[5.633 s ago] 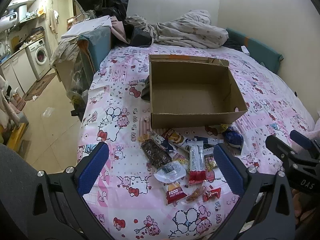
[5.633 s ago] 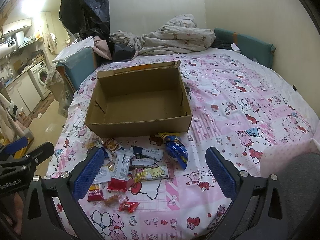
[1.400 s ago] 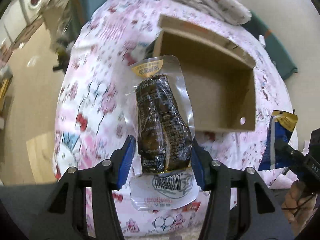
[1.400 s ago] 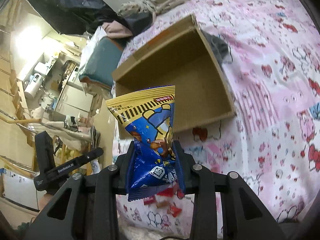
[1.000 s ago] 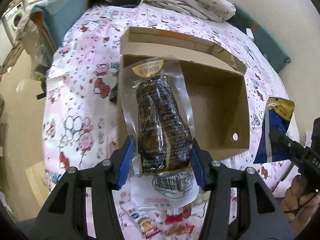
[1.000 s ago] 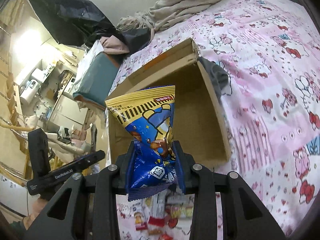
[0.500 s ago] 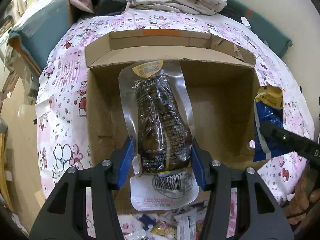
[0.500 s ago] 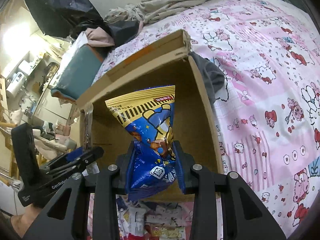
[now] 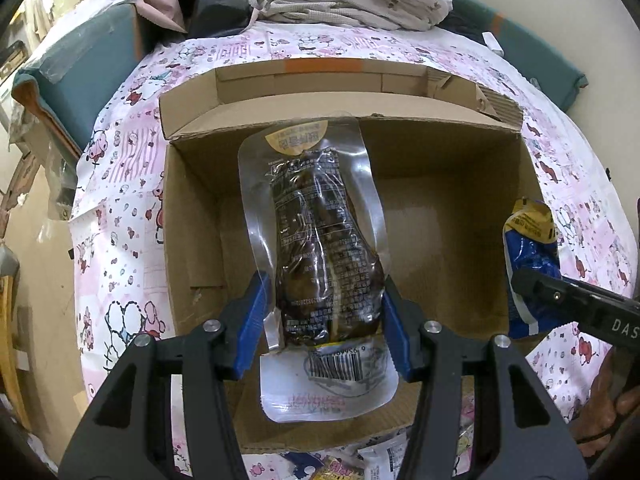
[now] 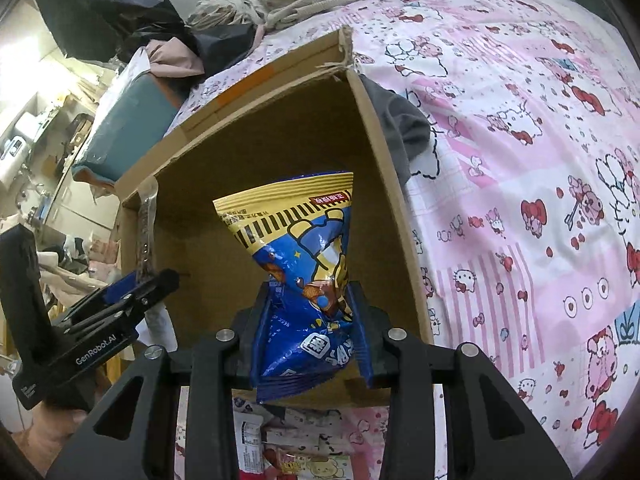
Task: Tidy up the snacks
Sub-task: 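Carry both snacks into the box and open both tools to release them, then withdraw both tools and move the left tool to the white rice cake packet, then grasp the white 'FOOD' rice cake packet with the left tool, then carry the rice cake packet into the box with the left tool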
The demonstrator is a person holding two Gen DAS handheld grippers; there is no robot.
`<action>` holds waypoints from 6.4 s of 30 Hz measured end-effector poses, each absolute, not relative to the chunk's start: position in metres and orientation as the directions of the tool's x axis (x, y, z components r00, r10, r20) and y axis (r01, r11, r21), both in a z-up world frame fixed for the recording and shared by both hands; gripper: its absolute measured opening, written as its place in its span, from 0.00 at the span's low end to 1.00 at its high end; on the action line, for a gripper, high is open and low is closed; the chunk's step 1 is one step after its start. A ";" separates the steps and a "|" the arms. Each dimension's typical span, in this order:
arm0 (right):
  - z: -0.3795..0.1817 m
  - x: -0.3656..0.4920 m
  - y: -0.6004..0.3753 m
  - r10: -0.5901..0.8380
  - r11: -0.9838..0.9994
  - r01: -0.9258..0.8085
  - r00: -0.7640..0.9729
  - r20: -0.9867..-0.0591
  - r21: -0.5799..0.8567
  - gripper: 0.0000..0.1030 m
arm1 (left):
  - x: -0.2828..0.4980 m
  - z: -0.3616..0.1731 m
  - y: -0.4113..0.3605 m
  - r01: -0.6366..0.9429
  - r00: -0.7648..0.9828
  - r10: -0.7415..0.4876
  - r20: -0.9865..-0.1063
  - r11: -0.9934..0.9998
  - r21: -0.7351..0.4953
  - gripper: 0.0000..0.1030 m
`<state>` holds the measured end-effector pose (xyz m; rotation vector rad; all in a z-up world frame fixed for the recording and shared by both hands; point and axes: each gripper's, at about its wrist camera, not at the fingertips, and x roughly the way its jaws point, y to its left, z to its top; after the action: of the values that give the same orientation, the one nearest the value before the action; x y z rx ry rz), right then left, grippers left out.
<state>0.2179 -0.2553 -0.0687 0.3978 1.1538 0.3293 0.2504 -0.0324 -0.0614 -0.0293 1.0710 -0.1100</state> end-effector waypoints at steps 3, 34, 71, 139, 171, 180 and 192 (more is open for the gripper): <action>-0.069 0.219 -0.257 0.447 0.883 -0.041 0.371 -0.814 0.467 0.38 | 0.251 -0.062 -0.033 0.076 0.468 -0.108 -0.877 0.994 -0.081 0.49; -0.034 0.213 -0.254 0.474 0.864 -0.092 0.479 -0.739 0.494 0.80 | 0.239 -0.032 -0.021 0.048 0.555 -0.124 -0.823 0.992 -0.117 0.84; -0.018 0.081 -0.269 0.464 0.858 -0.031 0.475 -0.748 0.513 0.98 | 0.095 0.002 0.016 -0.027 0.571 -0.071 -0.818 0.994 -0.105 0.98; -0.113 0.055 -0.199 0.422 0.897 -0.143 -0.013 -0.907 0.419 0.03 | 0.068 -0.095 0.021 -0.200 0.200 -0.121 -0.972 0.967 -0.161 0.27; -0.012 0.139 -0.256 0.540 0.830 -0.101 0.391 -0.745 0.549 0.03 | 0.130 -0.011 0.007 -0.048 0.442 -0.069 -0.894 0.994 -0.100 0.27; -0.003 0.182 -0.269 0.523 0.830 -0.089 0.466 -0.713 0.550 0.03 | 0.182 -0.001 -0.009 -0.019 0.468 -0.053 -0.882 0.997 -0.069 0.27; -0.037 0.196 -0.268 0.526 0.823 -0.048 0.440 -0.728 0.565 0.03 | 0.213 -0.045 -0.020 -0.001 0.452 -0.085 -0.888 0.995 -0.095 0.27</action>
<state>0.1961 -0.2682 -0.0366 0.5106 1.0648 0.3758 0.2134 -0.0197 -0.0452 -0.0864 1.1006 -0.0515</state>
